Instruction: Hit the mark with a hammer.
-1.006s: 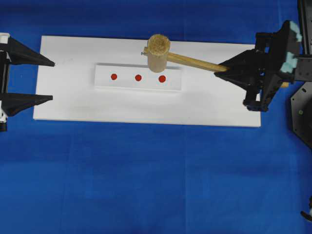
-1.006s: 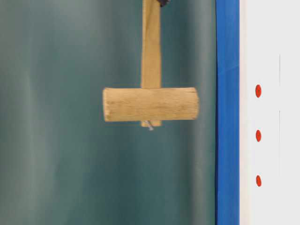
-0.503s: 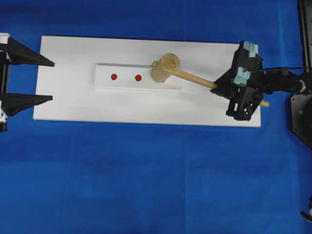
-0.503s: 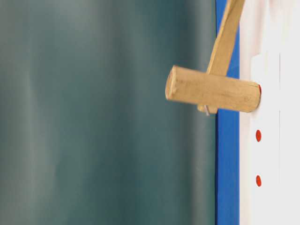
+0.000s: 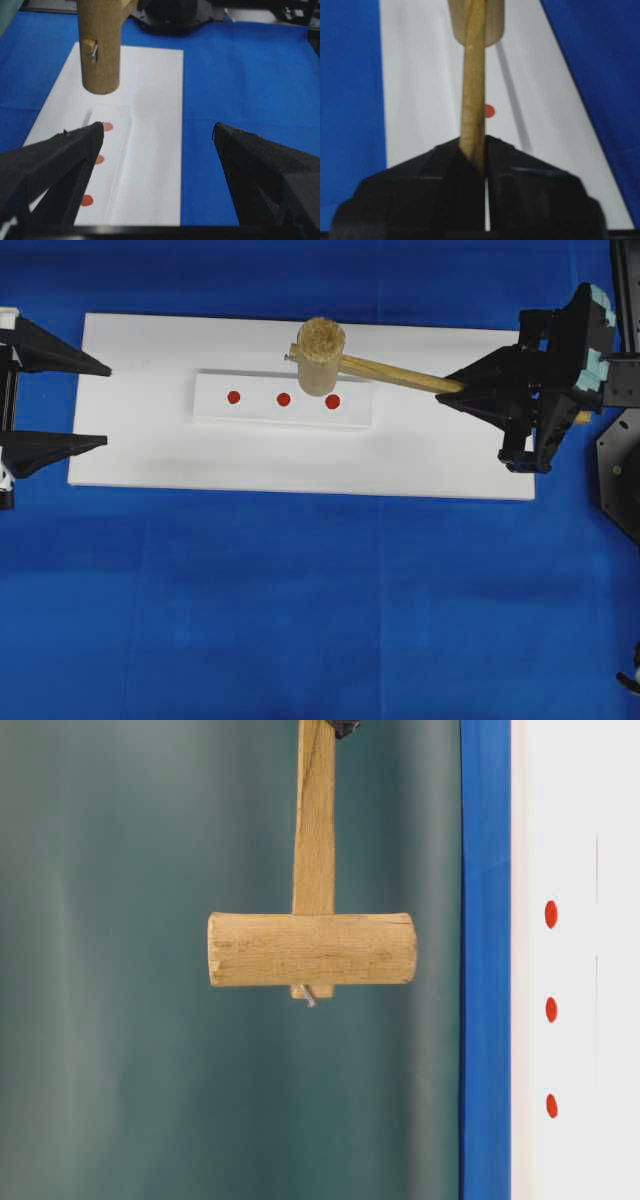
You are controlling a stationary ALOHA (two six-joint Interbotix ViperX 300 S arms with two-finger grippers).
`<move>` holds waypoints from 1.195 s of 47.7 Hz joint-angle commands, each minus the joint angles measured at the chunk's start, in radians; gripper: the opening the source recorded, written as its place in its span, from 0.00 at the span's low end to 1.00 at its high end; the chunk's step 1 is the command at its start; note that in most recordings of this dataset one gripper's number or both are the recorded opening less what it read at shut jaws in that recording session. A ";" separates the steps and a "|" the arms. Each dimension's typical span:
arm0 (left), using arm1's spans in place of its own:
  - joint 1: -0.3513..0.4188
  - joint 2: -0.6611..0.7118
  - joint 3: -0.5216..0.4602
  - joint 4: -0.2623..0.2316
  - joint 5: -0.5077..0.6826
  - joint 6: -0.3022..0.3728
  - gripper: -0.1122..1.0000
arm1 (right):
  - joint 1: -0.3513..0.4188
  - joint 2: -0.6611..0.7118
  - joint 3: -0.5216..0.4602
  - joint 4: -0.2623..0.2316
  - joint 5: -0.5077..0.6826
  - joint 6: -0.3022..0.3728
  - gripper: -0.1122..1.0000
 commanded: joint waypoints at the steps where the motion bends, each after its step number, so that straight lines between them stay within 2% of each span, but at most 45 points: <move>1: -0.002 0.003 -0.009 -0.002 -0.005 0.000 0.90 | 0.002 -0.003 -0.038 -0.005 0.003 -0.002 0.13; 13: 0.009 0.006 -0.009 -0.002 -0.005 -0.002 0.90 | 0.006 0.058 -0.092 -0.005 0.025 -0.002 0.13; 42: 0.015 0.009 -0.009 -0.002 -0.005 0.000 0.90 | 0.080 0.368 -0.382 -0.046 0.021 -0.003 0.13; 57: 0.017 0.018 -0.009 -0.002 -0.008 -0.002 0.90 | 0.081 0.387 -0.400 -0.063 0.025 -0.002 0.13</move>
